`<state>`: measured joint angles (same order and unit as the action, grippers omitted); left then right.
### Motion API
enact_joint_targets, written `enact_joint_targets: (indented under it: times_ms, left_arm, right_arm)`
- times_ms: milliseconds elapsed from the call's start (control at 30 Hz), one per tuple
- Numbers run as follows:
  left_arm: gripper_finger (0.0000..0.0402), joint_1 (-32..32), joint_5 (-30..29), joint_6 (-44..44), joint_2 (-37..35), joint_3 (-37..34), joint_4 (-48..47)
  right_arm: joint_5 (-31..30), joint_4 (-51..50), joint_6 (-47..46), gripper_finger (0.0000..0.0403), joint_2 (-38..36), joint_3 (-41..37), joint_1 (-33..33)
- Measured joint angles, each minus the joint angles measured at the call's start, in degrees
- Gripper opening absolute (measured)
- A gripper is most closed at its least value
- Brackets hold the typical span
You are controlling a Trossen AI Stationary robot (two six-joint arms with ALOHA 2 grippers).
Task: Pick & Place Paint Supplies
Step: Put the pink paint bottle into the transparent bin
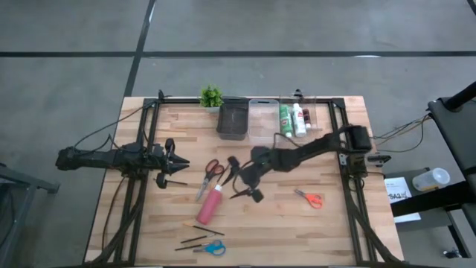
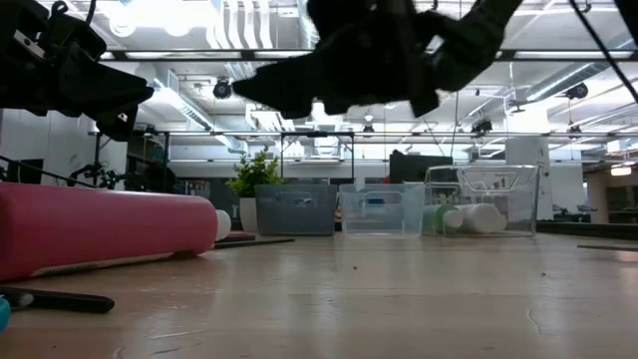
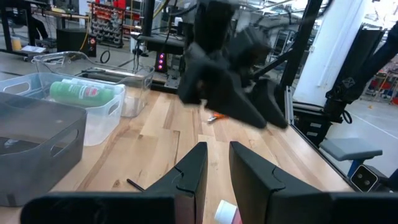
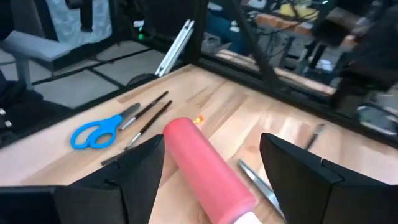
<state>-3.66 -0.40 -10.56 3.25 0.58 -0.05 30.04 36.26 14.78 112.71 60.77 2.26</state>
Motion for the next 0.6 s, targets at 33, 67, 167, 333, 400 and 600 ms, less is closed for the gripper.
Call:
enact_joint_targets:
  times_ms: [33, 67, 167, 333, 400, 600]
  left_arm:
    - [0.0077, 0.00, 0.00, 0.01, 0.00, -0.02, 0.00]
    - [0.0077, 0.00, 0.00, -0.01, 0.00, -0.02, 0.00]
    - [0.0077, 0.00, 0.00, -0.01, 0.00, -0.02, 0.00]
    - [0.0077, -0.02, 0.00, -0.01, 0.00, 0.00, 0.00]
    - [0.0077, 0.00, 0.00, 0.01, 0.00, 0.00, 0.00]
    - [0.0077, -0.02, 0.00, 0.00, -0.02, 0.00, -0.01]
  right_arm:
    - [0.61, -0.60, 0.64, 0.0263, 1.44, 1.19, 0.12]
    - [1.29, -1.61, 1.11, 0.0263, 2.82, 2.47, 0.21]
    - [1.99, -6.15, 2.12, 0.0263, 5.90, 6.39, 0.52]
    - [2.38, -12.99, 2.38, 0.0263, 9.83, 12.71, 0.50]
    - [2.38, -14.29, 2.42, 0.0263, 11.29, 14.78, 0.44]
    - [1.93, -20.02, 5.61, 0.0263, 14.75, 19.76, 0.51]
